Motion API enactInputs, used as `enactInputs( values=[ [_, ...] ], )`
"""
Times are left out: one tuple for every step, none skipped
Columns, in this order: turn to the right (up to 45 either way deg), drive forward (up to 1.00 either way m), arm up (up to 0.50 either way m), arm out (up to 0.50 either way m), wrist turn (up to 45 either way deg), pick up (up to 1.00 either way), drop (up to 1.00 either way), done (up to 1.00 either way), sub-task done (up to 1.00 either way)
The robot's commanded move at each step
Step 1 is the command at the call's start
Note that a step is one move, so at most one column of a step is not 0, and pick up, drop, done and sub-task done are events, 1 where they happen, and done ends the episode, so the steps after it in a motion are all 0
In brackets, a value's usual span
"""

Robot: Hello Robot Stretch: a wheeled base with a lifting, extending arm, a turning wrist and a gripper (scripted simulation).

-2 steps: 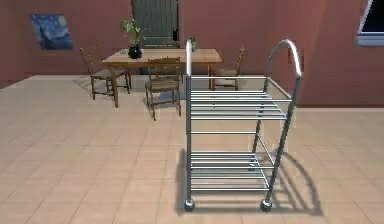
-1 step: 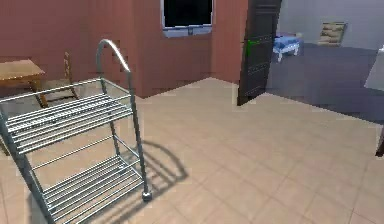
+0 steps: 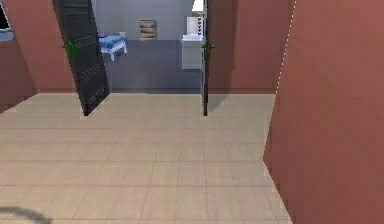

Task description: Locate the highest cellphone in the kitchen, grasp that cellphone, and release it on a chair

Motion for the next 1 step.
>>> enactInputs(
  values=[
    [6.0, 0.00, 0.00, 0.00, 0.0, 0.00, 0.00, 0.00, 0.00]
  ],
)
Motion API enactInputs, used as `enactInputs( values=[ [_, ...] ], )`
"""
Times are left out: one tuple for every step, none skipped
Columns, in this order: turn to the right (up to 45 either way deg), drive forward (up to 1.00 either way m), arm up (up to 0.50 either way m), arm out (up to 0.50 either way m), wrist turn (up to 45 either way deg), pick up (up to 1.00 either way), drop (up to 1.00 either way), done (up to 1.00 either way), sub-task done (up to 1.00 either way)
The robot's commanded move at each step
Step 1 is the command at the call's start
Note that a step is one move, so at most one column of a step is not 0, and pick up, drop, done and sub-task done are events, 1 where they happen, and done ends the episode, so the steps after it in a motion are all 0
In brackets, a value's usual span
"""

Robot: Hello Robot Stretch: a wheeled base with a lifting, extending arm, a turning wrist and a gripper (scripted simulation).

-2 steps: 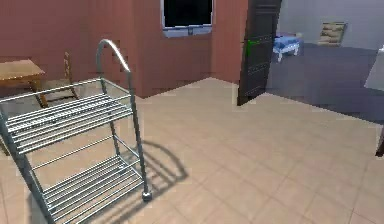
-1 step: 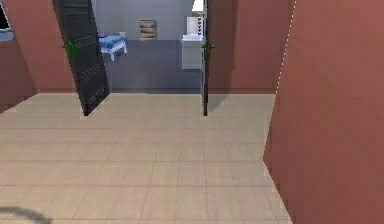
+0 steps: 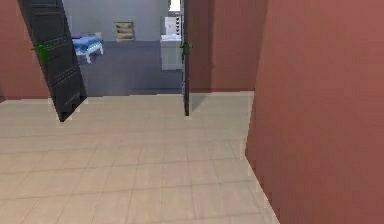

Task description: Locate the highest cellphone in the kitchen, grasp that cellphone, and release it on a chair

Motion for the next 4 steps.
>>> enactInputs(
  values=[
    [3.0, 0.00, 0.00, 0.00, 0.0, 0.00, 0.00, 0.00, 0.00],
    [0.0, 1.00, 0.00, 0.00, 0.0, 0.00, 0.00, 0.00, 0.00],
    [0.0, 0.95, 0.00, 0.00, 0.0, 0.00, 0.00, 0.00, 0.00],
    [33.0, 0.00, 0.00, 0.00, 0.0, 0.00, 0.00, 0.00, 0.00]
  ],
)
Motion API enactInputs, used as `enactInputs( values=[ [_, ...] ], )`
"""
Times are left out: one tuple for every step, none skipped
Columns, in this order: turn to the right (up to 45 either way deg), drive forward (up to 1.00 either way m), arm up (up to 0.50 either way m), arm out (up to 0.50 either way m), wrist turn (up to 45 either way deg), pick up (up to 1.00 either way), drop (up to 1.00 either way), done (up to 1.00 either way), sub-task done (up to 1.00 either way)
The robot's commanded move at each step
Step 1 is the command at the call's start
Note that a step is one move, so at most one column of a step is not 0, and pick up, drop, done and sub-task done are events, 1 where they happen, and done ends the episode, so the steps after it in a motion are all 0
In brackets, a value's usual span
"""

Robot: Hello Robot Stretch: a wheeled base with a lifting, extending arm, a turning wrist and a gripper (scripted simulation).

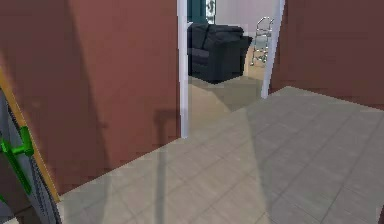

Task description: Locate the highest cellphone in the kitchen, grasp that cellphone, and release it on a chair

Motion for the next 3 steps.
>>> enactInputs(
  values=[
    [0.0, 0.40, 0.00, 0.00, 0.0, 0.00, 0.00, 0.00, 0.00],
    [12.0, 0.00, 0.00, 0.00, 0.0, 0.00, 0.00, 0.00, 0.00],
    [0.0, 1.00, 0.00, 0.00, 0.0, 0.00, 0.00, 0.00, 0.00]
  ],
)
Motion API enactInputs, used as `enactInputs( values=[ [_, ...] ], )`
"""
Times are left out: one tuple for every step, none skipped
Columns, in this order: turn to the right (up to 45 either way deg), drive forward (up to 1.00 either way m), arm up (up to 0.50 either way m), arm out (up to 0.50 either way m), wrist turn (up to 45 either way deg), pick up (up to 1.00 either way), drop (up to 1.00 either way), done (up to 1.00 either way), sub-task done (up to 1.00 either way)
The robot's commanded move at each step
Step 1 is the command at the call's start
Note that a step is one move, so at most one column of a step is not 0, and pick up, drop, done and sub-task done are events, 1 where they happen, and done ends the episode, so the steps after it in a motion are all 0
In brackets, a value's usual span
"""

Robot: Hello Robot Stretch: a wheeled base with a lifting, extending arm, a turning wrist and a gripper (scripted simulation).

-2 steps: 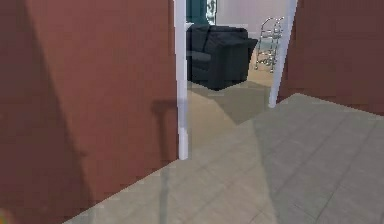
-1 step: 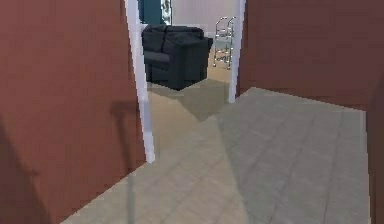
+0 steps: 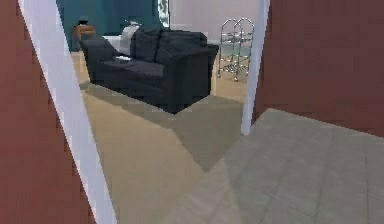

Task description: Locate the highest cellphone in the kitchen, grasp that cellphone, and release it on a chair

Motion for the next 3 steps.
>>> enactInputs(
  values=[
    [6.0, 0.00, 0.00, 0.00, 0.0, 0.00, 0.00, 0.00, 0.00],
    [0.0, 0.60, 0.00, 0.00, 0.0, 0.00, 0.00, 0.00, 0.00],
    [-9.0, 0.00, 0.00, 0.00, 0.0, 0.00, 0.00, 0.00, 0.00]
  ],
)
